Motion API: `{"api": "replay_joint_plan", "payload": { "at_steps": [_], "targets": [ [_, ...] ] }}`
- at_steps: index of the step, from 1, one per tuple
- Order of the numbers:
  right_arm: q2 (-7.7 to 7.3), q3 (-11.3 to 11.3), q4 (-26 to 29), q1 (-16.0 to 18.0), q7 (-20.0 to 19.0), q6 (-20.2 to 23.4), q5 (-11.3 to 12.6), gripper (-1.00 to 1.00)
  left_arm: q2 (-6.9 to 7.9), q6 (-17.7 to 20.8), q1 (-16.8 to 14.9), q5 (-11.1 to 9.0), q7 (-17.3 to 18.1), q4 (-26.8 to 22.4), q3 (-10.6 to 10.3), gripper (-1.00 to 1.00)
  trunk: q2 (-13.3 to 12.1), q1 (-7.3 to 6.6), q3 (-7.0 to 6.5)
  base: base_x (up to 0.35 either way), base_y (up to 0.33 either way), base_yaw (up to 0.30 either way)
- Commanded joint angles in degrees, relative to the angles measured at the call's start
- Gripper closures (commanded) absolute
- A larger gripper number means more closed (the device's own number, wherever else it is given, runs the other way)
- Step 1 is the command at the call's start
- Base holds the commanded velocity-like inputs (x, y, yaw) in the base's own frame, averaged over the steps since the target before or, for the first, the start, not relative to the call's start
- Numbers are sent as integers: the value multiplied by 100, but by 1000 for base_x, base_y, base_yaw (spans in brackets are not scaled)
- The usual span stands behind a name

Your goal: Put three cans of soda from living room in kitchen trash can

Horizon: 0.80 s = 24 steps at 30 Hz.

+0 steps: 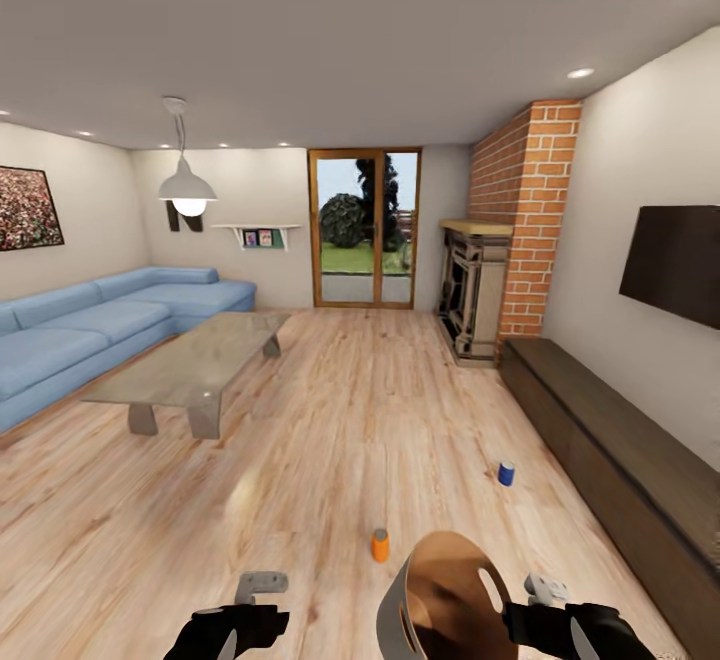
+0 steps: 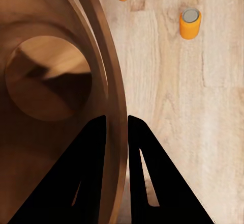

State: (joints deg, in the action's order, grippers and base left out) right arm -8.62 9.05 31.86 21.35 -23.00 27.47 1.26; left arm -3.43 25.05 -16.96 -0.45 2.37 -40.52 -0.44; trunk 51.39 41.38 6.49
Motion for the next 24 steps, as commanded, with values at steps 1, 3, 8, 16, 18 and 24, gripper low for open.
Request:
{"api": "replay_joint_plan", "payload": {
  "at_steps": [1,3,8,16,18,24],
  "targets": [
    [1,10,5,2,-29,21,102,100,0,0,0,0,0,0,0,-100,1,0,-1,0,215,-232],
    [1,10,5,3,-29,21,102,100,0,0,0,1,0,0,0,-100,1,0,-1,0,232,-247],
    [5,8,4,1,-29,21,102,100,0,0,0,1,0,0,0,-100,1,0,-1,0,254,-267],
    [8,2,6,3,-29,21,102,100,0,-98,0,6,-1,0,0,-100,1,0,-1,21,270,-281],
    [9,3,5,2,-29,21,102,100,0,-110,0,8,0,0,0,-100,1,0,-1,70,274,-284],
    [5,8,4,2,-29,21,102,100,0,-135,0,10,0,0,0,-100,1,0,-1,135,274,-285]
  ]
}}
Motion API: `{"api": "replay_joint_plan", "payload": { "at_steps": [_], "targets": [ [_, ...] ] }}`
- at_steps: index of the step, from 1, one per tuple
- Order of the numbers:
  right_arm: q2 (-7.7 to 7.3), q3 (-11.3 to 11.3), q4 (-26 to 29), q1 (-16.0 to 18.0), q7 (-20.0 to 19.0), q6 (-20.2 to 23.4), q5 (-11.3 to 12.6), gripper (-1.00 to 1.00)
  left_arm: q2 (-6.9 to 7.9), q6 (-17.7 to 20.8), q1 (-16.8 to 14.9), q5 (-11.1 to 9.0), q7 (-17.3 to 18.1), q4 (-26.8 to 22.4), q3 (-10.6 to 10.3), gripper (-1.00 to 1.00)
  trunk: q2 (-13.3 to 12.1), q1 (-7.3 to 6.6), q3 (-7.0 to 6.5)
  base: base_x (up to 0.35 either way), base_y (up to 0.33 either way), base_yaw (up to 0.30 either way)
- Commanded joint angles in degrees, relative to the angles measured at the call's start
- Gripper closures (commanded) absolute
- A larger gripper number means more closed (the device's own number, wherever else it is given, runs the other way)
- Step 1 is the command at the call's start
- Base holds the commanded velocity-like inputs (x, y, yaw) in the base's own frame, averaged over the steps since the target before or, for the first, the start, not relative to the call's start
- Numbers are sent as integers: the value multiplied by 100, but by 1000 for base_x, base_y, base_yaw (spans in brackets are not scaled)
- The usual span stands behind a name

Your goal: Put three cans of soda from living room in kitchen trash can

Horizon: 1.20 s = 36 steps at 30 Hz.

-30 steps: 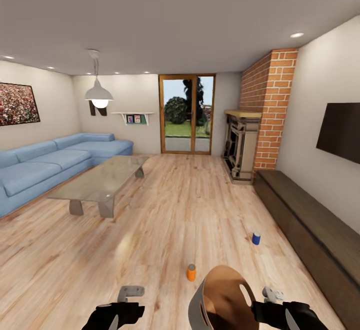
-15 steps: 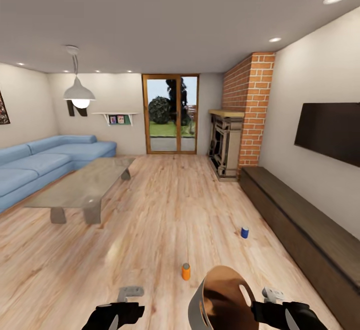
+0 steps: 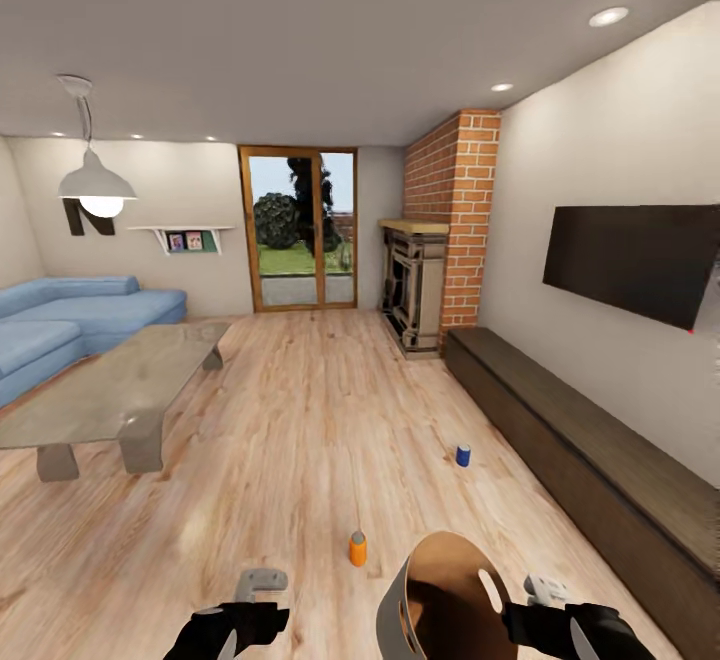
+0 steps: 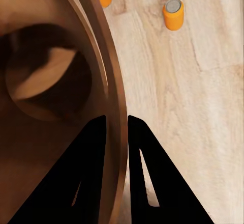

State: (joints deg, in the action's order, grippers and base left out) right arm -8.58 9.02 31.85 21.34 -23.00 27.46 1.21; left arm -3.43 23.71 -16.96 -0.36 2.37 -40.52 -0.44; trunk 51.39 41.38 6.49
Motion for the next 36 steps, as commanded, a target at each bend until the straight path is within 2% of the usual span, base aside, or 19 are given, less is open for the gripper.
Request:
{"api": "replay_joint_plan", "payload": {
  "at_steps": [1,36],
  "targets": [
    [-1,11,7,4,-29,22,107,100,0,-3,0,0,0,0,0,-100,1,0,-1,170,274,-285],
    [-3,21,14,3,-29,22,107,100,0,-16,0,0,0,0,0,-100,1,0,-1,209,274,-272]
  ]
}}
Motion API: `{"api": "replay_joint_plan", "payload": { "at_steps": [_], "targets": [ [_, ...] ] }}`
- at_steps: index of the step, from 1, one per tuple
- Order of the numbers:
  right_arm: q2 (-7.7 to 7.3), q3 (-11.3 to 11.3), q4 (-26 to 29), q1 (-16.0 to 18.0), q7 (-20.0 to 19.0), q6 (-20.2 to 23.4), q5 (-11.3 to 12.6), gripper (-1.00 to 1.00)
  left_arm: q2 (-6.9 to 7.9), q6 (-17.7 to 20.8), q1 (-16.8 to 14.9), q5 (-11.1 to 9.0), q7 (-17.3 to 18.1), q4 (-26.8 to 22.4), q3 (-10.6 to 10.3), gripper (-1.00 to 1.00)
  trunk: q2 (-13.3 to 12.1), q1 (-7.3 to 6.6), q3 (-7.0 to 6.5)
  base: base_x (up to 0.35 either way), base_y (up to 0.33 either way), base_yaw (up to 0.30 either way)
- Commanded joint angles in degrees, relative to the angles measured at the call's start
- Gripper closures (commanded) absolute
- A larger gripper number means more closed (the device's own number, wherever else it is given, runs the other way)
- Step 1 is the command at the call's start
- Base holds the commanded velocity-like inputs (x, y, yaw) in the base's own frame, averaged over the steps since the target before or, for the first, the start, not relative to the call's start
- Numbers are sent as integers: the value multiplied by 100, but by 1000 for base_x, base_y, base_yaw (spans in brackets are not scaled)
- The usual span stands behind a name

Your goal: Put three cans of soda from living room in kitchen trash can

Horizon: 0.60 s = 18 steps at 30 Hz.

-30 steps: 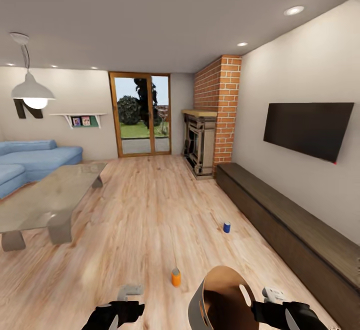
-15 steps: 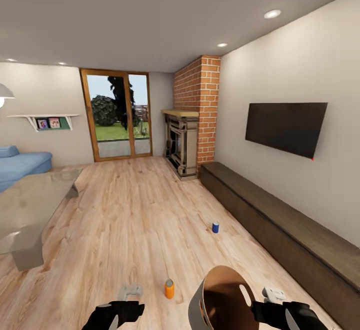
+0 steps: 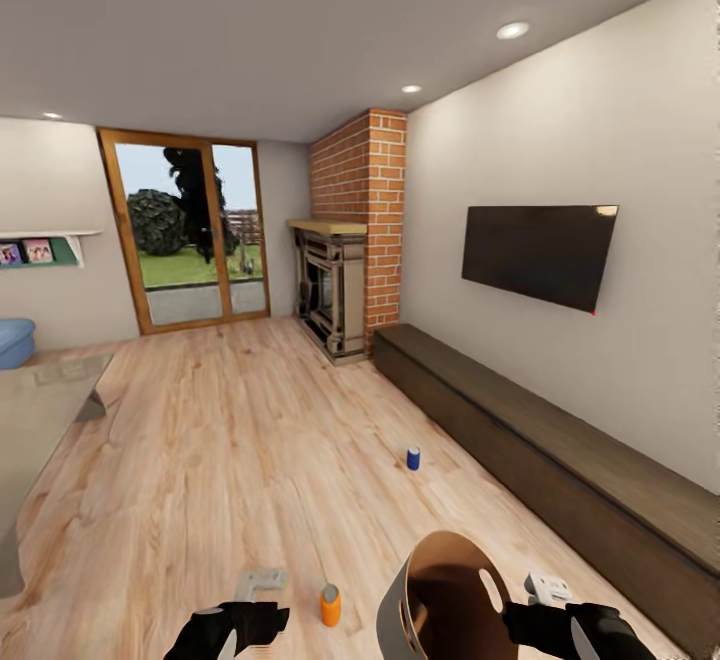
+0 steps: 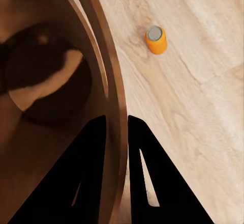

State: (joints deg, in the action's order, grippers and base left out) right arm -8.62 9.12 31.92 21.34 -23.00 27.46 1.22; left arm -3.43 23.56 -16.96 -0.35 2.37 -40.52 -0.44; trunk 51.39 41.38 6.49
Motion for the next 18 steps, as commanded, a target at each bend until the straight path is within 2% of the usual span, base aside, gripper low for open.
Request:
{"api": "replay_joint_plan", "payload": {
  "at_steps": [1,18],
  "targets": [
    [1,10,4,3,-29,22,106,100,0,0,0,0,0,0,0,-100,1,0,-1,224,268,-221],
    [-15,28,0,5,-29,18,103,100,0,-9,0,0,0,0,0,-100,1,0,-1,230,257,-188]
  ]
}}
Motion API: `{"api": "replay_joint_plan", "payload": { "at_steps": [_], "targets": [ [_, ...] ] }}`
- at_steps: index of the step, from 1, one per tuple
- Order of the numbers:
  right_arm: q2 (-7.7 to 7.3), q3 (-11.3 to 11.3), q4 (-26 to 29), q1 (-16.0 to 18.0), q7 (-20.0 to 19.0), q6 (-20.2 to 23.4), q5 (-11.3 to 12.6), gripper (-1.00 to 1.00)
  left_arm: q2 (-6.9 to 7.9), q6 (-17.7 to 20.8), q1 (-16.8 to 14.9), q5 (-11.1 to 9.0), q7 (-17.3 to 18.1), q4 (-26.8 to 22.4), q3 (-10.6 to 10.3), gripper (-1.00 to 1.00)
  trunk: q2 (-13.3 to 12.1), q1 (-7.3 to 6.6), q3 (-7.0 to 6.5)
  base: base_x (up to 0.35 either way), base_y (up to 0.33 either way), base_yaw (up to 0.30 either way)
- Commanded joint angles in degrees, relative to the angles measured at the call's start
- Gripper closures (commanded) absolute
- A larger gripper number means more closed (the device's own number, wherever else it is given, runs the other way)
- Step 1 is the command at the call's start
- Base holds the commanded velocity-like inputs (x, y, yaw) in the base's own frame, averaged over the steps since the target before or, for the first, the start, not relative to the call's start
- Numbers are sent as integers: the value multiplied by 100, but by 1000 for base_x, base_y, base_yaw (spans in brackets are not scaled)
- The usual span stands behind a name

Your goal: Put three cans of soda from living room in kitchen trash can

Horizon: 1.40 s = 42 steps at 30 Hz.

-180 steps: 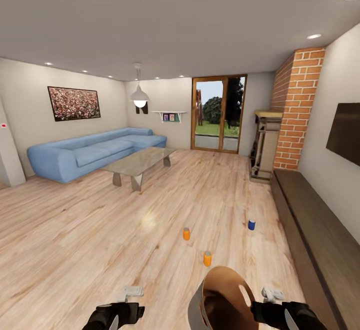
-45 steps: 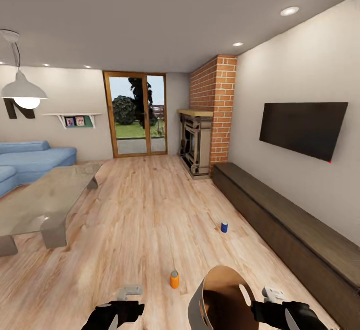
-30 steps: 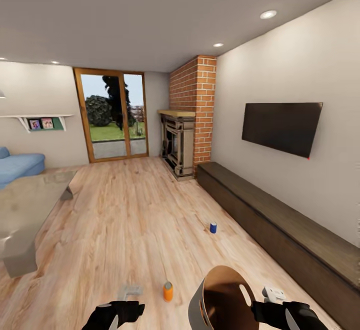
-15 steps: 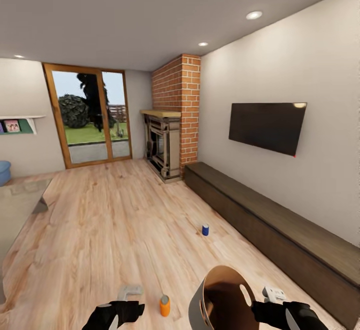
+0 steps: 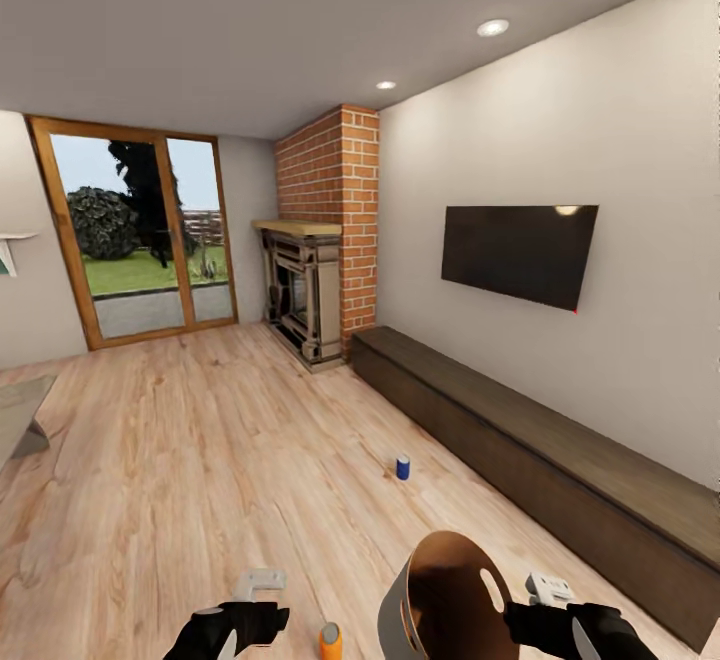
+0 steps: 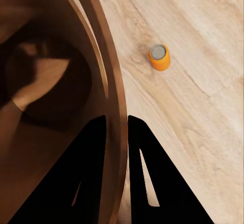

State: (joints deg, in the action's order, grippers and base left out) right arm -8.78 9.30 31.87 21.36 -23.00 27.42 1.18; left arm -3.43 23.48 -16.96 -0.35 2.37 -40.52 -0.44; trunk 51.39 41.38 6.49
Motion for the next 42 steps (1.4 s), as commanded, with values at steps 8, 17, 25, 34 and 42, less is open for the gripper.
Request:
{"api": "replay_joint_plan", "payload": {
  "at_steps": [8,17,25,34,42],
  "targets": [
    [-1,10,7,0,-29,15,104,100,0,-1,0,-8,0,0,0,-100,1,0,-1,215,190,-173],
    [-1,10,11,1,-29,-15,103,100,0,-1,0,-8,0,0,0,-100,1,0,-1,37,21,-173],
    [-1,10,11,0,-29,-17,107,100,0,-1,0,-6,0,0,0,-100,1,0,-1,3,1,-171],
    [7,11,13,1,-35,-9,111,100,0,-1,0,4,0,0,0,-100,1,0,-1,0,0,-163],
    [8,10,13,1,-87,-8,108,100,0,-1,0,8,-7,0,0,-100,1,0,-1,0,14,-133]
  ]
}}
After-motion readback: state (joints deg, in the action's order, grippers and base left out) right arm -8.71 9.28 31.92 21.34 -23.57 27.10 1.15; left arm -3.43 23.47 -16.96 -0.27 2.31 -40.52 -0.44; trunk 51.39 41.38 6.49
